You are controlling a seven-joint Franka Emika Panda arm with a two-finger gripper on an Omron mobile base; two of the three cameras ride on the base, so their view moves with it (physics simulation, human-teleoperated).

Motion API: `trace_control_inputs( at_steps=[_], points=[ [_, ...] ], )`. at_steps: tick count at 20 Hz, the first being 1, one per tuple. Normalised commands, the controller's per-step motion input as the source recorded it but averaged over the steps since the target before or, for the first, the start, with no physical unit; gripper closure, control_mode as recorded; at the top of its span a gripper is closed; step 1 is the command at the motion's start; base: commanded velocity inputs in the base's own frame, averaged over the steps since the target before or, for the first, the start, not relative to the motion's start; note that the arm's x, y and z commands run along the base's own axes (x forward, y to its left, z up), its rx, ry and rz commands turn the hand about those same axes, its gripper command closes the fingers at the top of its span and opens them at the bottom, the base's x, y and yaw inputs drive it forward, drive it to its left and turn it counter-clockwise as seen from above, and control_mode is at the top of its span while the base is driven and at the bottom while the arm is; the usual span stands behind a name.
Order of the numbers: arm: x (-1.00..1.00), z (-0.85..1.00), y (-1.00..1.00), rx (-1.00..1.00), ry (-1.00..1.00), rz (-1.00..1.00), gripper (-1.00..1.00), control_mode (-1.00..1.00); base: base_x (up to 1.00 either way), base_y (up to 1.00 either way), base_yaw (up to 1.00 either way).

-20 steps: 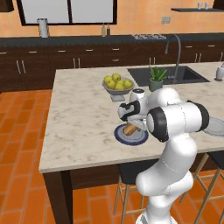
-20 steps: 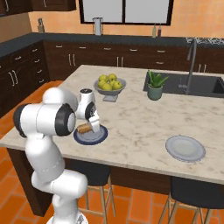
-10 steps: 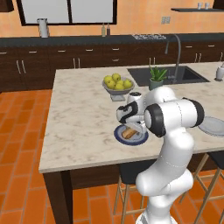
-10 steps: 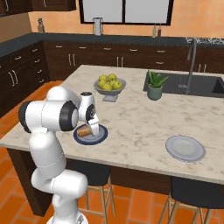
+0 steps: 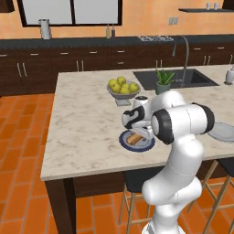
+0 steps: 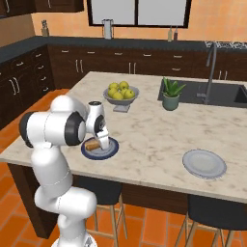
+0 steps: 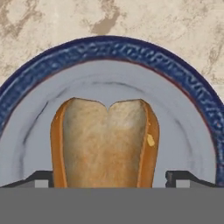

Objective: Place one bun and one sausage from the bowl on each plate.

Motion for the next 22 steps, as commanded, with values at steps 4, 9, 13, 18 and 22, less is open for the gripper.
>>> trace_control_inputs(
  at_steps=[4,9,13,18,22],
  points=[
    [-0.23,0.49,-0.09,0.00,0.00,0.00,-1.00,-1.00,0.00,0.00,0.00],
    [-0.16,0.66,-0.12,0.00,0.00,0.00,-1.00,-1.00,0.00,0.00,0.00],
    [-0.55,0.66,-0.22,0.00,0.00,0.01,-1.00,-1.00,0.00,0.00,0.00],
    [-0.75,0.68,-0.40,0.00,-0.03,0.06,-1.00,-1.00,0.00,0.00,0.00],
    [-0.88,0.55,-0.42,0.00,-0.06,0.07,-1.00,-1.00,0.00,0.00,0.00]
  ],
)
